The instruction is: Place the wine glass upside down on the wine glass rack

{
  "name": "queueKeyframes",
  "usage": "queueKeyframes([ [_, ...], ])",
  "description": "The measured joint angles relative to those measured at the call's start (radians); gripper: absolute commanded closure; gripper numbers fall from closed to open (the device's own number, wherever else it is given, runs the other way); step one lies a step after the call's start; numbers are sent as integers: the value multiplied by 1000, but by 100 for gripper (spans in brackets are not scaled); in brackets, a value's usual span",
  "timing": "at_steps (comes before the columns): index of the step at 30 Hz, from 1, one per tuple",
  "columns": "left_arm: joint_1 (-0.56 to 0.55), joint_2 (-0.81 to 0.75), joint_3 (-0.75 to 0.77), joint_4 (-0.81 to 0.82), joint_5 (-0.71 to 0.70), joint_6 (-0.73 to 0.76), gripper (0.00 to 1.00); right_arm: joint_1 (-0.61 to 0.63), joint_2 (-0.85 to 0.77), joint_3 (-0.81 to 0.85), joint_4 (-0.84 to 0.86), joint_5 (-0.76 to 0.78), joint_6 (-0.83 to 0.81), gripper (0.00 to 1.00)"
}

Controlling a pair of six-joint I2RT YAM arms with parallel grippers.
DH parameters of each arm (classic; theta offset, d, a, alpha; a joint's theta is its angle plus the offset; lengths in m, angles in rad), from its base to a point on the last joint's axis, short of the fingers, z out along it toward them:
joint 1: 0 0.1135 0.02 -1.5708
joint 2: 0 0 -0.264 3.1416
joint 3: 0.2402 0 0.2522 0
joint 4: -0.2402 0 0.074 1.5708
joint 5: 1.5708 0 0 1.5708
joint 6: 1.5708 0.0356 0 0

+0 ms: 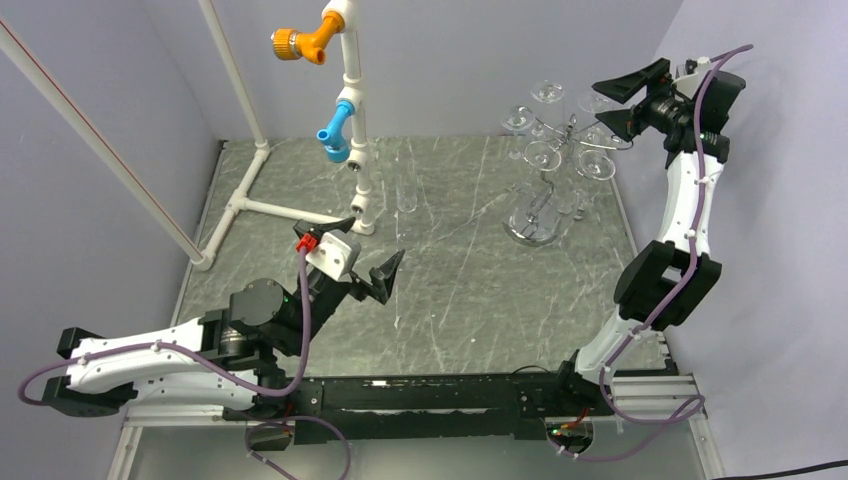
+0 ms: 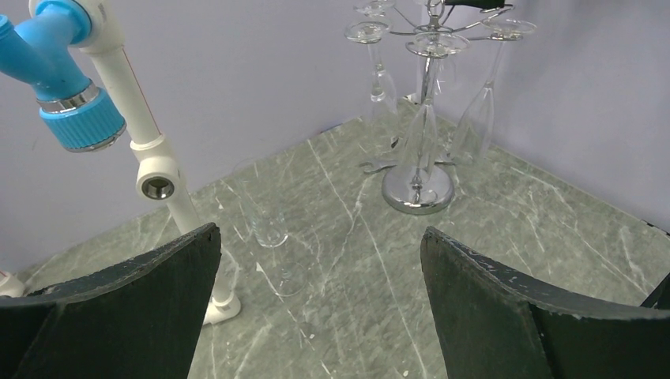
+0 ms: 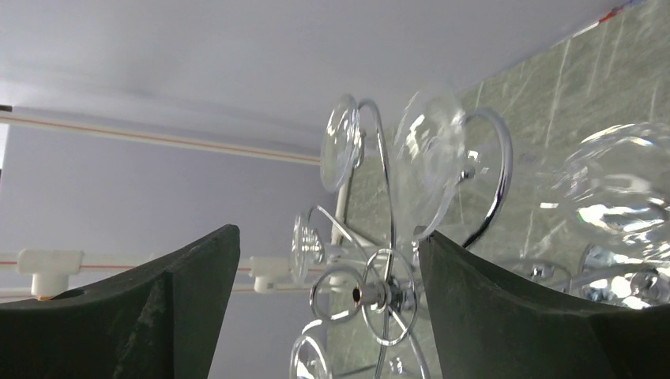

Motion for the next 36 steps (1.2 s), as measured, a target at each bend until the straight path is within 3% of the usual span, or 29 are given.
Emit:
queueKeyframes([
  [11,132,72,74,-114,99,-198,1,-24,-74,-34,-15,-79,-18,15],
  [27,475,218,239,-322,456,-531,1,-92,-129,-15,-51,-168,-160,14],
  [36,691,391,476,-471,696,-668,1,-243,-211,66,-167,-221,-451,11],
])
